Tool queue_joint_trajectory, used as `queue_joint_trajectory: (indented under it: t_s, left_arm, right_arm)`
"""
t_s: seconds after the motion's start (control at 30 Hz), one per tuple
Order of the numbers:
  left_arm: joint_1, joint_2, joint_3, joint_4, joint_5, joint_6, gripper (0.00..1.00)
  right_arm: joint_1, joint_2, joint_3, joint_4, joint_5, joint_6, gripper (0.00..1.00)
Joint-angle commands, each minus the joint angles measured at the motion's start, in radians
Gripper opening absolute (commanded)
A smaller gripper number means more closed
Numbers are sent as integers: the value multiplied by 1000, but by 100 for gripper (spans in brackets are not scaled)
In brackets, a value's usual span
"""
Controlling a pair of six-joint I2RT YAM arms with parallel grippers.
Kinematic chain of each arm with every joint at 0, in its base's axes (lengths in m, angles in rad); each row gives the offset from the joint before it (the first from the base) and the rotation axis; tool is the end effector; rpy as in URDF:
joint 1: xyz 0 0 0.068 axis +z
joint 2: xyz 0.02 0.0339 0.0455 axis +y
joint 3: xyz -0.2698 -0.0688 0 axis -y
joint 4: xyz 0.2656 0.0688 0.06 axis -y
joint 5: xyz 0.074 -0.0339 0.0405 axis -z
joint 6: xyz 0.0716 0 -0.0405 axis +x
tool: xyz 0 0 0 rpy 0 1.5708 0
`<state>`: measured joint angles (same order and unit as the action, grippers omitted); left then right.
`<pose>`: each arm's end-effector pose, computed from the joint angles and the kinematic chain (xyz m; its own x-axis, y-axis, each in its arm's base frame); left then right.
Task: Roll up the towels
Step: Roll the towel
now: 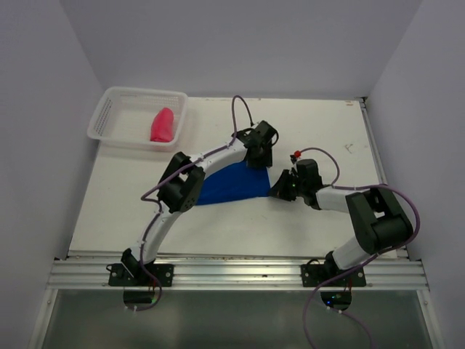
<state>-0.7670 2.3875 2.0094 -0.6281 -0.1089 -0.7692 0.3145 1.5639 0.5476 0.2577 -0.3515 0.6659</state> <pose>0.4110 -0.3853 0.1333 -0.8877 -0.1047 -0.4483 0.0425 0.9510 -0.3062 0.2886 0.1198 0.0919 -0.8406 0.3365 -0.4244 -0.0111 0.7727 0.6346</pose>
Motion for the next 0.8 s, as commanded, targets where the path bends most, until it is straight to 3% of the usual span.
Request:
queue_joint_trajectory:
  t_s: [0.0, 0.43, 0.57, 0.77]
  left_arm:
    - [3, 59, 58, -77, -71, 27, 52]
    - [3, 114, 137, -217, -157, 24, 49]
    - [-2, 143, 144, -232, -138, 15, 43]
    - [-20, 157, 155, -242, -147, 8, 22]
  right_arm:
    - [23, -31, -8, -64, 80, -64, 0]
    - [132, -110, 29, -149, 241, -123, 0]
    - [138, -122, 28, -158, 256, -126, 0]
    - [147, -154, 6, -143, 255, -147, 0]
